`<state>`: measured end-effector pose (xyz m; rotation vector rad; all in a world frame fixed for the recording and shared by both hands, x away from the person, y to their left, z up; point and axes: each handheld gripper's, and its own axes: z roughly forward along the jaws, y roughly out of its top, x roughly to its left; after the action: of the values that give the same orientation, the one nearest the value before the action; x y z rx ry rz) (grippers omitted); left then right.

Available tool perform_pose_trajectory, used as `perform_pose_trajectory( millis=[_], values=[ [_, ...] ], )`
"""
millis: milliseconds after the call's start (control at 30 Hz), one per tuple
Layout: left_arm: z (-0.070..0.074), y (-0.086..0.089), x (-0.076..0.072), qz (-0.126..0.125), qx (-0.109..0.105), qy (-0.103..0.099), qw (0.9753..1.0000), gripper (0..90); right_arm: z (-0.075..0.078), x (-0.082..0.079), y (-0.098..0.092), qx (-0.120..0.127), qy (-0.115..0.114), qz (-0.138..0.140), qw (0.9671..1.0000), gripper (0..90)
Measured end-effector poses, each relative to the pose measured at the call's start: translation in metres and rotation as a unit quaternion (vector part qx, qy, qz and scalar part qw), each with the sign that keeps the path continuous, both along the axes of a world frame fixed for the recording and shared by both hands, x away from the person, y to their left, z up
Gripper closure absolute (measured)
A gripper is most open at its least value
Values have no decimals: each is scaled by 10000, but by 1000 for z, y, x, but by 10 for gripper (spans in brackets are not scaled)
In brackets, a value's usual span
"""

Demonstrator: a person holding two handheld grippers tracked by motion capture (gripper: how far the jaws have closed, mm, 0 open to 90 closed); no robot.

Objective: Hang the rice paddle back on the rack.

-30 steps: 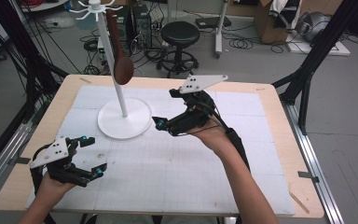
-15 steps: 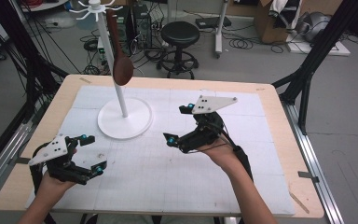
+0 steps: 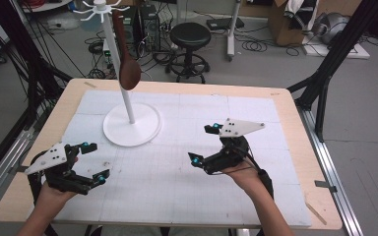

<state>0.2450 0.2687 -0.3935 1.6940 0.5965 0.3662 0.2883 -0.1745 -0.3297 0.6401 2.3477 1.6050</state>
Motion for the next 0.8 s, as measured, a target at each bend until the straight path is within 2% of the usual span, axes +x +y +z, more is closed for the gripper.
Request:
perform_pose_trajectory(
  millis=[333, 667, 800],
  values=[
    [0, 0, 0, -11, -15, -6, 10000, 18, -20, -12, -12, -55, 58, -37, 10000, 3],
    [-1, -1, 1, -19, -13, -24, 10000, 18, -39, -16, -22, -116, 153, -184, 9996, 3],
    [-1, -1, 1, -42, -24, -42, 10000, 18, -44, -17, -27, -52, 200, -199, 9996, 3]
  ],
)
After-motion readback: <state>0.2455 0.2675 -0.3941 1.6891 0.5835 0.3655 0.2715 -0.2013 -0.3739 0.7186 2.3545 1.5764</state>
